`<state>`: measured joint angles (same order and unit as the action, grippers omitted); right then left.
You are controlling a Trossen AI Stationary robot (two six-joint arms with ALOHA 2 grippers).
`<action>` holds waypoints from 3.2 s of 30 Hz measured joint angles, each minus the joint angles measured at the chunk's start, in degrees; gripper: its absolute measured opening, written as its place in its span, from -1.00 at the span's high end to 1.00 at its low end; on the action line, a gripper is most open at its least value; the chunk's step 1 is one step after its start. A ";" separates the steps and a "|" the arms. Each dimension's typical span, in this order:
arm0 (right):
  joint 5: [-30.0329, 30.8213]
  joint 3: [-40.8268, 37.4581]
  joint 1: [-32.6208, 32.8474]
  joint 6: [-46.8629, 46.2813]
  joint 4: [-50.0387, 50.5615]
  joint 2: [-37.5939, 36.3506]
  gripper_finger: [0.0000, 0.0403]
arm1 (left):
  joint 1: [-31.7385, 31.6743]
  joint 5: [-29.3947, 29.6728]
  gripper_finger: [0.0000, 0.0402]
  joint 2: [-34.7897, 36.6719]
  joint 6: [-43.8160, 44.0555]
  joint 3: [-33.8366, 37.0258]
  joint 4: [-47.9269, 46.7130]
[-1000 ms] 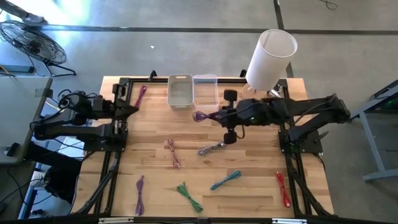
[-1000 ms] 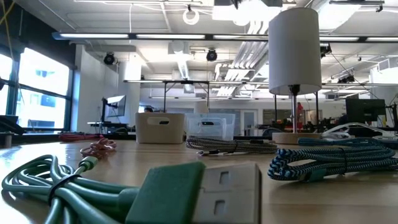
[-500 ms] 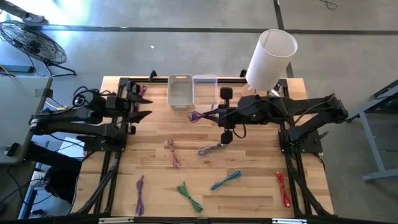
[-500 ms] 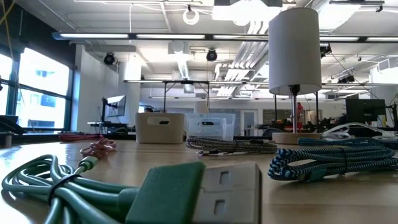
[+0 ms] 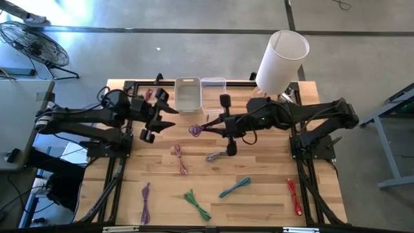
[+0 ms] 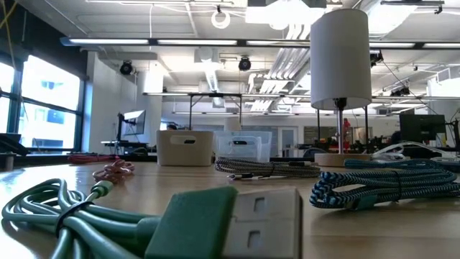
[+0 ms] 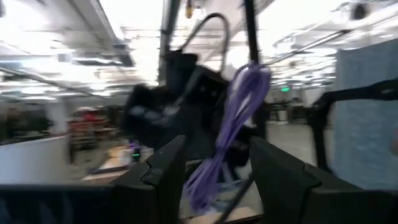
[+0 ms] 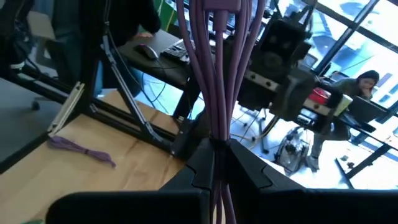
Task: Pick & Place USB Port
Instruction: Put the top right violet USB cable into the gray bin
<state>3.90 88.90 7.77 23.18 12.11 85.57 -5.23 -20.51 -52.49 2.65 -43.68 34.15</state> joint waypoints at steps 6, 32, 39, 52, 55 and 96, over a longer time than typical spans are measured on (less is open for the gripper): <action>-1.00 -0.07 -0.02 -0.99 0.01 0.73 0.93 | 0.00 -4.92 0.13 -6.74 1.77 -7.53 -5.41; -0.31 -0.04 -2.24 -3.64 0.77 2.51 0.93 | -0.02 -13.61 0.13 -16.08 0.21 -16.70 -10.78; -0.20 -0.04 -2.56 -3.39 0.85 2.80 0.93 | -0.02 -12.18 0.13 -16.08 -2.88 -16.70 -10.81; -0.70 -0.04 -3.08 -1.97 1.61 2.83 0.93 | -0.07 -9.60 0.74 -16.08 -14.21 -16.71 -16.96; -0.60 -0.07 -3.42 -2.44 2.20 2.83 0.90 | -0.27 -8.95 0.88 -16.08 -16.35 -16.72 -17.83; 47.60 -0.04 2.03 -5.47 20.64 -2.44 0.39 | -32.03 17.88 0.89 -11.61 1.01 -16.53 -61.25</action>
<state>51.51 88.86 9.80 17.71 32.75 83.13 -37.27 -2.63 -64.11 3.65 -60.21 -27.10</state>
